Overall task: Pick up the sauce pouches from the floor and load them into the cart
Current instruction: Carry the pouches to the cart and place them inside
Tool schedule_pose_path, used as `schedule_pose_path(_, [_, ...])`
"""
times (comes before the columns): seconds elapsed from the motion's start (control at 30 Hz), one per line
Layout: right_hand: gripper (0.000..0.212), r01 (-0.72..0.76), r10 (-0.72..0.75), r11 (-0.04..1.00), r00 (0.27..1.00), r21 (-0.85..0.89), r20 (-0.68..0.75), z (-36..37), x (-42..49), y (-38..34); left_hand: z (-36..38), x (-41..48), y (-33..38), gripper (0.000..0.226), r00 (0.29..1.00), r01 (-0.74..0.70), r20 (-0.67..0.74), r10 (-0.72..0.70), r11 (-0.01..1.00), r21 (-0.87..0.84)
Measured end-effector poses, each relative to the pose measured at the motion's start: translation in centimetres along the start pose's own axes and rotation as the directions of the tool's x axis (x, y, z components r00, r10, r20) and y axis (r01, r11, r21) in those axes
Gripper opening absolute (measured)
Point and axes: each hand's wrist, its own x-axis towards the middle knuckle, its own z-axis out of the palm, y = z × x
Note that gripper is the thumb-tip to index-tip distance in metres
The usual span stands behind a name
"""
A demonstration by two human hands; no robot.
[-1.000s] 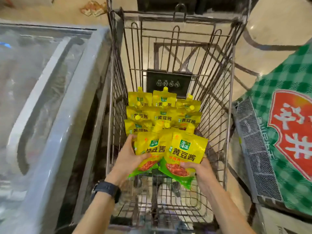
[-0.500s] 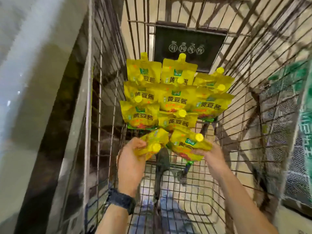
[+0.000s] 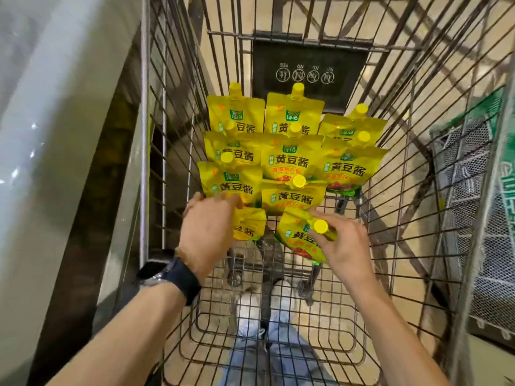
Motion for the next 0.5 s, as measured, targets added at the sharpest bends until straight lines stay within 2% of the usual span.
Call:
schedule_pose_path(0.07, [0.035, 0.03, -0.029, 0.999, 1.0, -0.023, 0.002, 0.3, -0.1, -0.4, 0.6, -0.2, 0.2, 0.041, 0.997, -0.043, 0.061, 0.04, 0.998, 0.048])
schedule_pose_path(0.17, [0.02, 0.056, -0.051, 0.996, 0.996, -0.067, 0.08, -0.2, 0.5, -1.2, -0.4, 0.7, -0.7, 0.046, 0.994, -0.016, 0.111, 0.006, 0.995, 0.094])
schedule_pose_path(0.33, [0.002, 0.168, -0.146, 0.984, 0.952, -0.06, 0.268, -1.1, 2.8, -2.9, -1.9, 2.3, -1.2, 0.042, 0.997, -0.035, 0.076, 0.024, 0.989, 0.142])
schedule_pose_path(0.4, [0.015, 0.189, -0.138, 0.975, 0.927, -0.117, 0.348, -0.7, 3.6, -4.2, -1.6, 2.4, -0.6, 0.039, 0.994, -0.029, 0.108, 0.016, 0.992, 0.121])
schedule_pose_path(0.47, [0.028, 0.216, -0.139, 0.957, 0.928, -0.195, 0.345, -0.3, 4.2, -5.4, -1.0, 2.3, -0.3, 0.041, 0.991, -0.029, 0.131, 0.015, 0.994, 0.101])
schedule_pose_path(0.5, [0.027, 0.234, -0.153, 0.947, 0.931, -0.218, 0.332, -0.1, 4.6, -5.9, -0.7, 2.3, -0.4, 0.045, 0.991, -0.03, 0.132, 0.018, 0.995, 0.091])
